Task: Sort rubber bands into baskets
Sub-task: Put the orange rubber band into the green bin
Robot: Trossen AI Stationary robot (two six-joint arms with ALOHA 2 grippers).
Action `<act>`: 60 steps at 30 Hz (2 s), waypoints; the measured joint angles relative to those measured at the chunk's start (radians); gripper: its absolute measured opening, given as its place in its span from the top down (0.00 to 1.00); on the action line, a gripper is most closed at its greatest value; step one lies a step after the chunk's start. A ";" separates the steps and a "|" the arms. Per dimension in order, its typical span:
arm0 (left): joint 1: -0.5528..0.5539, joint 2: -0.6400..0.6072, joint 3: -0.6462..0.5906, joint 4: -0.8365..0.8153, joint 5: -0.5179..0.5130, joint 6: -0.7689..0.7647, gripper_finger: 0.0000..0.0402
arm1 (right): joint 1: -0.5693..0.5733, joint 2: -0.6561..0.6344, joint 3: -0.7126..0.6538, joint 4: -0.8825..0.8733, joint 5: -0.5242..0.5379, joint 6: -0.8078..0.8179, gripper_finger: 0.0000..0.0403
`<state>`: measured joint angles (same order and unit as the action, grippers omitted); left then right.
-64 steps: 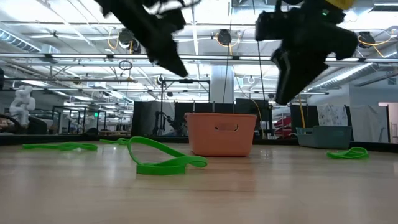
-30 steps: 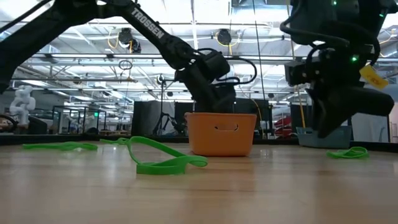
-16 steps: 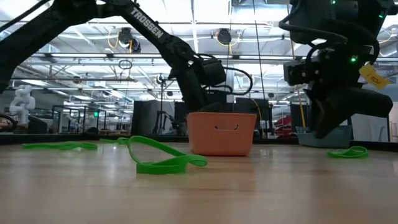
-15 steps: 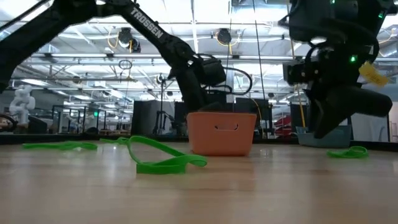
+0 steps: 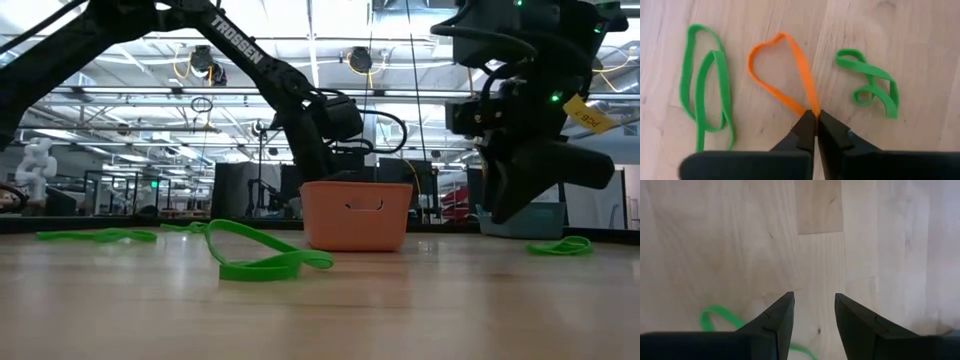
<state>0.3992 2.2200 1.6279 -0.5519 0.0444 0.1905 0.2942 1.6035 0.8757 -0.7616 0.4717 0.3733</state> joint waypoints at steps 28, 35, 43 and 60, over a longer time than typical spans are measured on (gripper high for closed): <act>-0.400 -0.689 -0.090 -0.781 0.006 -0.458 1.00 | 0.000 0.001 0.016 -0.004 -0.030 0.000 0.67; -0.752 -0.802 -0.220 -0.850 0.041 -0.891 1.00 | 0.000 0.001 0.148 -0.019 -0.126 -0.004 0.67; -1.169 -0.788 -0.263 -0.815 0.047 -1.472 1.00 | 0.036 0.001 0.266 0.007 -0.187 -0.058 0.67; -1.396 -0.610 -0.420 -0.609 0.155 -1.826 0.99 | 0.076 0.001 0.273 0.031 -0.190 -0.044 0.67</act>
<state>-0.9972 1.6101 1.2084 -1.1606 0.1990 -1.6352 0.3703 1.6043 1.1484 -0.7309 0.2817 0.3290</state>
